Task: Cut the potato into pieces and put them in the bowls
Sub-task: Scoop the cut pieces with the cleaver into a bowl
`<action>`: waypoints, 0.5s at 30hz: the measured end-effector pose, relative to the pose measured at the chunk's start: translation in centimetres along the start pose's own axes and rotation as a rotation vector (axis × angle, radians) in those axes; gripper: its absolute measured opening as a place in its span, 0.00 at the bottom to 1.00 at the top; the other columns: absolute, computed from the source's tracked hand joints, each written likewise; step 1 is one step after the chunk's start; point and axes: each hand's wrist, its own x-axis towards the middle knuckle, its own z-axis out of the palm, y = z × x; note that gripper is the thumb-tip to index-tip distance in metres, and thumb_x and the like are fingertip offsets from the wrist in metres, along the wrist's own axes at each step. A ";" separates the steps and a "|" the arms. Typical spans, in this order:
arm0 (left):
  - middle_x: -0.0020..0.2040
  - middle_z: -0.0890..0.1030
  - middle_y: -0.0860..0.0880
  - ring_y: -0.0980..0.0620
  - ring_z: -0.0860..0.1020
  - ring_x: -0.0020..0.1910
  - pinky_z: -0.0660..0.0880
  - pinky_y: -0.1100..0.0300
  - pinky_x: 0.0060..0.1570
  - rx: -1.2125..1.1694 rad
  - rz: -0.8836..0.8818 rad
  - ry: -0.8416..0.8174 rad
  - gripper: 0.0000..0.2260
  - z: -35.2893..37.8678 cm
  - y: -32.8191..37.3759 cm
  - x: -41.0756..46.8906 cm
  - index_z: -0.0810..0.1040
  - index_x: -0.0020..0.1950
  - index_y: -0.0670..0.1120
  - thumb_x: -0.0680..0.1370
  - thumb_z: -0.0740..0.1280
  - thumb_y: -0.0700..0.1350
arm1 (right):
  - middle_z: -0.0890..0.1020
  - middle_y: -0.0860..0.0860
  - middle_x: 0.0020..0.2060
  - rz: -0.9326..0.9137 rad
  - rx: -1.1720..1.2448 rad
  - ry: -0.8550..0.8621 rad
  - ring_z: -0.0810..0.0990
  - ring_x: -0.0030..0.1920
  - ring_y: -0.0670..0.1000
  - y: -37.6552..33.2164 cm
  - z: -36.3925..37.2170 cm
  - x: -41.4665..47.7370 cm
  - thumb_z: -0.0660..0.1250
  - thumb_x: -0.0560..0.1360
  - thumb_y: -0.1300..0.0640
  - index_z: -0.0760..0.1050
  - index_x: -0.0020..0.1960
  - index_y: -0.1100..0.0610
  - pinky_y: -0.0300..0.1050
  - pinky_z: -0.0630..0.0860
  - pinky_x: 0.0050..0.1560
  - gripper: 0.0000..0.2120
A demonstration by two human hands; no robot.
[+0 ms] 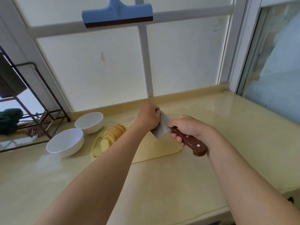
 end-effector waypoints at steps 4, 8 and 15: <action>0.33 0.77 0.44 0.48 0.70 0.33 0.67 0.57 0.35 0.001 -0.026 0.027 0.12 -3.9 -2.4 0.1 0.76 0.35 0.38 0.77 0.59 0.38 | 0.74 0.53 0.27 -0.026 0.001 -0.040 0.71 0.22 0.49 -2.6 2.8 1.2 0.59 0.83 0.60 0.69 0.43 0.59 0.40 0.70 0.23 0.10; 0.40 0.81 0.48 0.49 0.76 0.41 0.68 0.60 0.39 0.009 -0.027 0.097 0.11 -7.9 -5.8 -0.4 0.81 0.39 0.39 0.77 0.61 0.38 | 0.74 0.53 0.27 -0.054 -0.015 -0.091 0.71 0.22 0.48 -5.7 6.6 2.6 0.59 0.83 0.60 0.69 0.43 0.58 0.40 0.70 0.23 0.10; 0.48 0.83 0.51 0.53 0.77 0.47 0.68 0.63 0.45 -0.036 -0.107 0.154 0.10 -12.4 -13.3 -0.3 0.84 0.47 0.43 0.79 0.63 0.42 | 0.75 0.54 0.29 -0.028 -0.063 -0.158 0.72 0.21 0.48 -10.1 13.0 5.7 0.60 0.83 0.61 0.70 0.43 0.59 0.38 0.71 0.22 0.10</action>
